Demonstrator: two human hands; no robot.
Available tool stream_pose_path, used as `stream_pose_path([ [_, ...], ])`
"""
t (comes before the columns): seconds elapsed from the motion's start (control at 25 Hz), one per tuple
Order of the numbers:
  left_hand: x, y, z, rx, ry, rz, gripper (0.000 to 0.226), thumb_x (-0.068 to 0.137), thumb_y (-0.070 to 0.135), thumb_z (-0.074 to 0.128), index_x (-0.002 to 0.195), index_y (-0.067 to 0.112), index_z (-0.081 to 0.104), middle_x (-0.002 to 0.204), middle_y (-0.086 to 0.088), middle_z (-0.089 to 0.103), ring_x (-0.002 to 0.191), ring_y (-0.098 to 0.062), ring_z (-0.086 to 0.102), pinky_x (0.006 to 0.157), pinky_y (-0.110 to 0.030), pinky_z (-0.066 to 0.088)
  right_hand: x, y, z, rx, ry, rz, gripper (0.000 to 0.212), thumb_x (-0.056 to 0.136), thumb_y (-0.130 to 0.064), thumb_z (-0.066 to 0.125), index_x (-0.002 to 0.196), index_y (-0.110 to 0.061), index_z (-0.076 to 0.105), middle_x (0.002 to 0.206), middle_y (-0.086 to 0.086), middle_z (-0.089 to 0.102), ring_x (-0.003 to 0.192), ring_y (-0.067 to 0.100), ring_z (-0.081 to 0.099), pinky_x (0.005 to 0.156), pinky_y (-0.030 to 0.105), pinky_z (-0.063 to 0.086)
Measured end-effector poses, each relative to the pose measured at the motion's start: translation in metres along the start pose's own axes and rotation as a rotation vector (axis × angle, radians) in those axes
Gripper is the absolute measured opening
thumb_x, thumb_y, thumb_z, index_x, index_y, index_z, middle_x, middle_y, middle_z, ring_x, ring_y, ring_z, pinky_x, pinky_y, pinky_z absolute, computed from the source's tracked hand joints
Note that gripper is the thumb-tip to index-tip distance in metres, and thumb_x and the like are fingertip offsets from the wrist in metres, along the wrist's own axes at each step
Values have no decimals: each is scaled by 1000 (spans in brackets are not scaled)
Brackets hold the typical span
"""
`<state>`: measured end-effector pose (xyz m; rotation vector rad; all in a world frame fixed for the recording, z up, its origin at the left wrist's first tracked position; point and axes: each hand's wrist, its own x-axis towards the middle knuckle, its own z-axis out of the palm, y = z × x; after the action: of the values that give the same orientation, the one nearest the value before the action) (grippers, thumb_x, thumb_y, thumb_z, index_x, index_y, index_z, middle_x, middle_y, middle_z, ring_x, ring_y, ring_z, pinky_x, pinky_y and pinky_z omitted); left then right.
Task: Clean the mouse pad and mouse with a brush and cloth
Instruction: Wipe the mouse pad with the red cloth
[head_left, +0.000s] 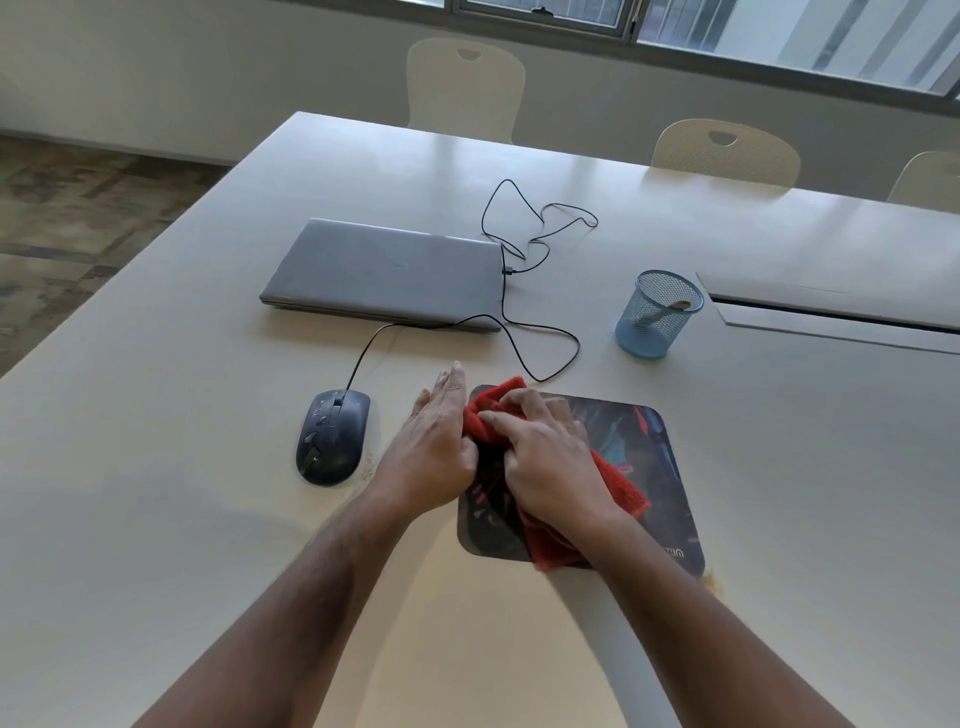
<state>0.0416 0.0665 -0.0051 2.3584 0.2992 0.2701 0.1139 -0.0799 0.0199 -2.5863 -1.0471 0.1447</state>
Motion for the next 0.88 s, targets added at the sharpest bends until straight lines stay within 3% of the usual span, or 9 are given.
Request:
stream_pose_path([
  [0.12,1,1,1,13,7,15,86,88,5,47,159,10,-1,167,-8,8,152,-8,-1,124,-30,0,-6,15,-1,-22,50,78,51,94,-18,47,137,-40,63,146,-10,46,132,24,40,108,49,38],
  [0.24,0,0,0,23,-14,27,87,89,4,47,160,14,-3,167,-4,13,152,-6,7,124,-29,0,11,18,-5,-41,67,147,52,96,-15,47,140,-39,61,145,-5,45,133,28,40,111,51,38],
  [0.4,-1,1,0,35,-34,30,86,90,6,43,159,15,-7,157,3,39,144,-9,30,123,-26,-2,21,8,-5,-67,30,115,52,98,-18,44,145,-36,57,149,-3,44,134,29,37,110,52,36],
  [0.48,0,1,0,26,-40,9,83,89,6,39,159,15,-5,157,4,39,148,-12,24,123,-27,-2,11,4,-3,-65,29,73,50,96,-17,45,140,-37,60,146,-6,45,130,28,39,107,51,37],
  [0.64,3,-3,1,16,-86,-39,70,94,9,31,159,20,7,166,5,17,154,-18,6,125,-36,1,-26,7,0,-33,35,-7,50,93,-19,45,135,-38,64,139,-15,49,124,22,42,101,46,41],
  [0.88,5,-3,0,23,-79,-18,64,100,10,33,159,16,9,166,1,19,152,-13,11,124,-31,-1,-6,12,-8,-56,31,90,49,98,-16,48,140,-34,63,143,-9,48,126,26,41,106,49,39],
])
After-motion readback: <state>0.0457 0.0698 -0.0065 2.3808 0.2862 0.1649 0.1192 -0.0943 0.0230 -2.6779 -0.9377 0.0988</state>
